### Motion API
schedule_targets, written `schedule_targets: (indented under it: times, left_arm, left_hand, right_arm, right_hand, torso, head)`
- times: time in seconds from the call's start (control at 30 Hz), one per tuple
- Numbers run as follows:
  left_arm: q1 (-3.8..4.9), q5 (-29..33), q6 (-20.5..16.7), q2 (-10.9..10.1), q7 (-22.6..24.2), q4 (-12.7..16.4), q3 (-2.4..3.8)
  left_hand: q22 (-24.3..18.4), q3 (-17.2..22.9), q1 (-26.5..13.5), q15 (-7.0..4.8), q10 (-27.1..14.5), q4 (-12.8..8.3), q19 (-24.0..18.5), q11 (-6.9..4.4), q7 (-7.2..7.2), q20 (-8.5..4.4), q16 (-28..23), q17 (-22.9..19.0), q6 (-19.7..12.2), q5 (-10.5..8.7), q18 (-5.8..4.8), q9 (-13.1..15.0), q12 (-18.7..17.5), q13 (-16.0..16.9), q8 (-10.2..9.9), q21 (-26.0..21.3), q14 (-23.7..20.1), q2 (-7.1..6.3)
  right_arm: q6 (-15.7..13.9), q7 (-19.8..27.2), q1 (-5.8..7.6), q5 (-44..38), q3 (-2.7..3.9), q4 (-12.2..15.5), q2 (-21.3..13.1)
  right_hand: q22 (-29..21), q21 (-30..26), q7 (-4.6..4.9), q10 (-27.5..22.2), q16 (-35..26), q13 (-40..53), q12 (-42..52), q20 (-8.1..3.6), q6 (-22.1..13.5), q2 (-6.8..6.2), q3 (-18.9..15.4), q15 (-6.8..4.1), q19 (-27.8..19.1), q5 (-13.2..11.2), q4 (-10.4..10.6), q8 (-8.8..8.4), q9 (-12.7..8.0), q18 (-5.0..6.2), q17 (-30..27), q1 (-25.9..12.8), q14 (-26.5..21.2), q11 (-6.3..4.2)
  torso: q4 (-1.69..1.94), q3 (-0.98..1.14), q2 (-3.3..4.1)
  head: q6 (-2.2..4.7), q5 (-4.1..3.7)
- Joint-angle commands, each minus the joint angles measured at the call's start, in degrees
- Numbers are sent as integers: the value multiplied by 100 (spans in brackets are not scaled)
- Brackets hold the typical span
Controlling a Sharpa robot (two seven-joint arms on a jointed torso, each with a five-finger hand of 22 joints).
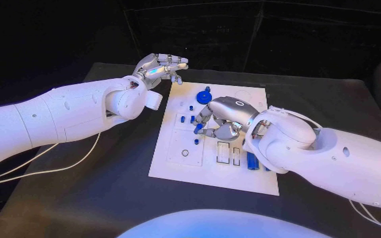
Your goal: Assemble the parts on the task board
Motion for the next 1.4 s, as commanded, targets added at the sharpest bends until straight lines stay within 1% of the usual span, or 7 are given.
schedule_targets:
  times: [0.03, 0.2, 0.3, 0.4, 0.5, 0.7, 1.4]
  left_arm:
    - [9, 13, 72, 22, 26, -1, 4]
    - [9, 13, 73, 34, 25, -5, 4]
    - [9, 13, 76, 45, 23, -11, 4]
    - [9, 13, 80, 56, 22, -17, 4]
    - [9, 13, 82, 64, 21, -24, 4]
    - [9, 13, 87, 75, 20, -31, 3]
    - [9, 13, 97, 80, 12, -29, 1]
  left_hand:
    - [-8, 15, 0, 12, -23, -34, -9, -3, -3, 26, -10, -5, -42, 19, 71, -7, 35, -10, 20, -39, -47, 8]
    - [-8, 15, 0, 12, -23, -34, -9, -3, -3, 26, -10, -5, -42, 19, 71, -7, 35, -10, 20, -39, -47, 8]
    - [-8, 15, 0, 12, -23, -34, -9, -3, -3, 26, -10, -5, -42, 19, 71, -7, 35, -10, 20, -39, -47, 8]
    - [-8, 15, 0, 12, -23, -34, -9, -3, -3, 26, -10, -5, -42, 19, 71, -7, 35, -10, 20, -39, -47, 8]
    - [-8, 15, 0, 12, -23, -34, -9, -3, -3, 26, -10, -5, -42, 19, 71, -7, 35, -10, 20, -39, -47, 8]
    - [-8, 15, 0, 12, -23, -34, -9, -3, -3, 26, -10, -5, -42, 19, 71, -7, 35, -10, 20, -39, -47, 8]
    - [-8, 15, 0, 12, -23, -34, -9, -3, -3, 26, -10, -5, -42, 19, 71, -7, 35, -10, 20, -39, -47, 8]
  right_arm:
    - [291, 312, -44, -19, -49, -77, 112]
    - [397, 394, -143, -131, -109, -197, 254]
    - [437, 431, -196, -164, -125, -270, 322]
    - [439, 463, -242, -195, -133, -332, 370]
    - [425, 474, -273, -223, -137, -385, 408]
    - [391, 462, -297, -247, -140, -459, 453]
    - [519, 448, -369, -445, -140, -628, 648]
  right_hand:
    - [-2, 29, 17, -12, 11, 1, -43, 29, -10, -61, 59, -25, 16, 48, -4, -23, -7, -105, -8, -17, 170, 30]
    - [-2, 30, 22, -11, 10, 3, -51, 33, -11, -73, 92, -21, 13, 77, -10, -23, -6, -104, -14, -22, 168, 34]
    - [-2, 31, 23, -10, 9, 3, -54, 34, -11, -79, 104, -21, 11, 86, -14, -23, -5, -104, -17, -23, 167, 35]
    - [5, 35, 23, -10, 8, 4, -56, 35, -11, -84, 114, -20, 13, 94, -19, -23, -5, -105, -20, -23, 166, 35]
    - [5, 35, 23, -10, 8, 4, -56, 35, -11, -84, 114, -20, 13, 94, -19, -23, -5, -105, -20, -23, 166, 35]
    - [5, 36, 24, -11, 13, 4, -59, 36, -11, -89, 132, -19, 11, 106, -24, -23, -5, -105, -13, -23, 167, 37]
    - [10, 39, 25, -9, 14, 5, -62, 36, -11, -97, 154, -18, 11, 118, -34, -23, -4, -105, -14, -21, 167, 37]
  torso:
    - [-4, 5, 5]
    - [-8, 4, 0]
    - [-7, 11, 3]
    - [-1, 6, -5]
    - [-4, 11, -6]
    - [-7, 7, -1]
    - [-4, 5, 3]
  head:
    - [-21, 33]
    - [-38, 56]
    - [-28, 60]
    - [-17, 58]
    - [-23, 65]
    - [-1, 62]
    - [-52, 88]
